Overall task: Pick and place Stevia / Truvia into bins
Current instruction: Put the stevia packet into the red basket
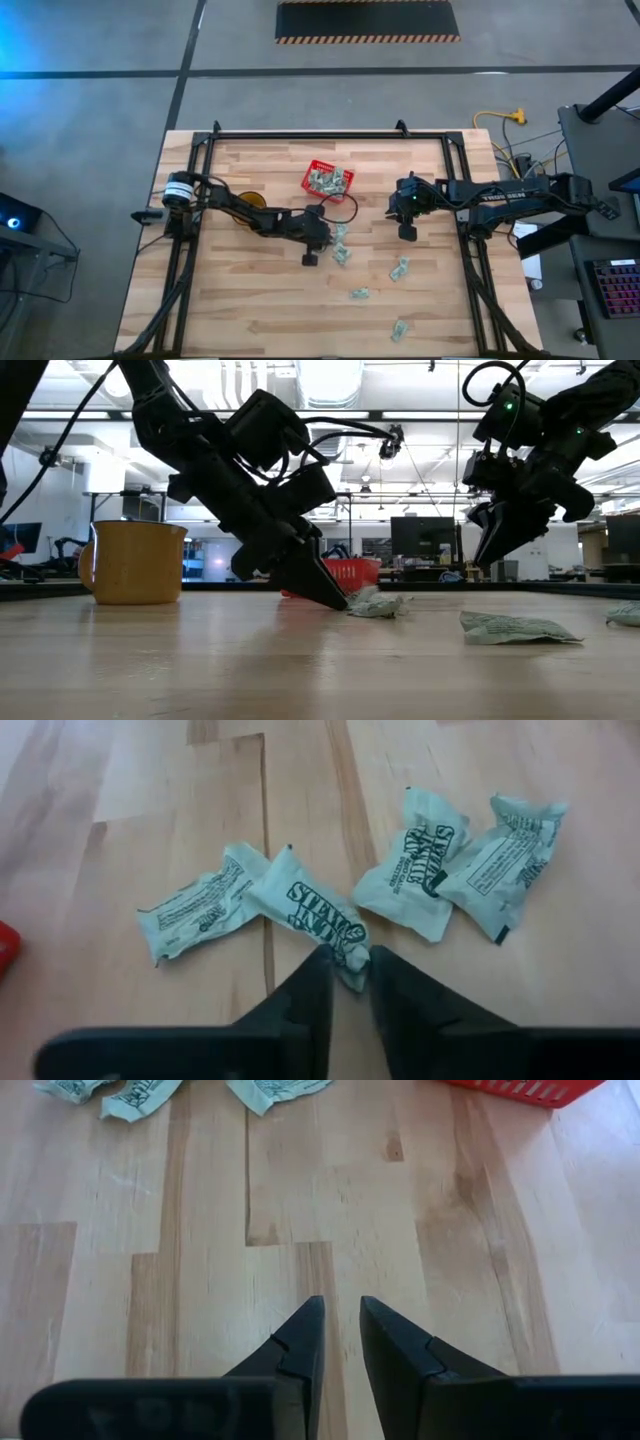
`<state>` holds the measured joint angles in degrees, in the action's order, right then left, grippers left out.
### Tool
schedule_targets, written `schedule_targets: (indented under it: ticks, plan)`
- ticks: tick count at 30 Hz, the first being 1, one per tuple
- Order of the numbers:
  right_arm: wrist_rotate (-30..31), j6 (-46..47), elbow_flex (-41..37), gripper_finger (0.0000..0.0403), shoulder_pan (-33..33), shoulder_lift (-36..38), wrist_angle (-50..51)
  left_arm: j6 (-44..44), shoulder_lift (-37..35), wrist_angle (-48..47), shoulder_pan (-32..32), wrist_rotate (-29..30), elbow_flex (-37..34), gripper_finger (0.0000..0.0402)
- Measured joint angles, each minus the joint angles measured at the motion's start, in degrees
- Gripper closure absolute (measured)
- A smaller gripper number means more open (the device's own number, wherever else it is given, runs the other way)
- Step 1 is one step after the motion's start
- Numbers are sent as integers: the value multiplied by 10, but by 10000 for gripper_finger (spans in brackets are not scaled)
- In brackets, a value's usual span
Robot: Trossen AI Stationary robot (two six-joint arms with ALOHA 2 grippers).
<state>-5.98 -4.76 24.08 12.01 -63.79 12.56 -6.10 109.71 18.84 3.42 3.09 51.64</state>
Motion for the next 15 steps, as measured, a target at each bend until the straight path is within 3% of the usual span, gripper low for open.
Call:
schedule_targets:
  ticks: [6, 12, 15]
  plan:
    - [0, -2, 0, 344, 0, 0, 0, -22, -4, -5, -1, 7, 1, 397]
    - [0, -4, 0, 341, 0, 0, 0, -22, -24, -7, 0, 11, 1, 398]
    - [0, -4, 0, 344, 0, 0, 0, -22, -42, -25, 0, 43, 1, 398]
